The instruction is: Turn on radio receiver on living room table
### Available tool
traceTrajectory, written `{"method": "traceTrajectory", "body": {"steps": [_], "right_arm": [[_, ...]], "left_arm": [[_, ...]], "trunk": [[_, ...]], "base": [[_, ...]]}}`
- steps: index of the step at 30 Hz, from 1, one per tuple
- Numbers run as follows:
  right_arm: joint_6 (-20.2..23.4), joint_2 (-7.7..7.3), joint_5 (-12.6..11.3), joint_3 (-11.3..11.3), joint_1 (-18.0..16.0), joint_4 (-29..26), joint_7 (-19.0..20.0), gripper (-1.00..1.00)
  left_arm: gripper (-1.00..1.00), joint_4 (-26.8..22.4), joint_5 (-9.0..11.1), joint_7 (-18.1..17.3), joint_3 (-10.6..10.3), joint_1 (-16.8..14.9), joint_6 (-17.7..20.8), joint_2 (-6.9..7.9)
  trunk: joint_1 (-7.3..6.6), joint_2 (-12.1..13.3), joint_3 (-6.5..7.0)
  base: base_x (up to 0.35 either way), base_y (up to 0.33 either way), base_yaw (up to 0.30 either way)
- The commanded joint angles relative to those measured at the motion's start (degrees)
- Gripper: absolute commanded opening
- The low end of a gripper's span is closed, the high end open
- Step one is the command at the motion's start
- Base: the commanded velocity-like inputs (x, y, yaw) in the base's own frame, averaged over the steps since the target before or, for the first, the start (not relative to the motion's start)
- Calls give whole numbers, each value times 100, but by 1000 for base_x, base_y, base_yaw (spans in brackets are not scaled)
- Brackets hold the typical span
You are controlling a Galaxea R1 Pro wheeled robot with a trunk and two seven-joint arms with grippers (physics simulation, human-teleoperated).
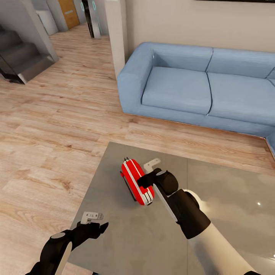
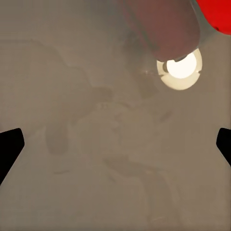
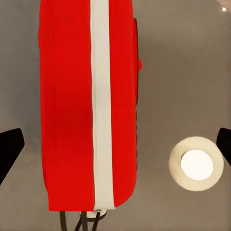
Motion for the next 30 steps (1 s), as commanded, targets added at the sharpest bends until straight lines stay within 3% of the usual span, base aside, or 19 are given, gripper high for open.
{"method": "traceTrajectory", "body": {"steps": [1,30], "right_arm": [[0,0,0,-2,0,0,1,100],[0,-1,-3,6,0,0,24,100]], "left_arm": [[100,-1,0,0,-1,0,0,0],[100,-4,0,0,-2,0,0,-9]], "trunk": [[0,0,0],[0,0,0]], "base": [[0,0,0],[0,0,0]]}}
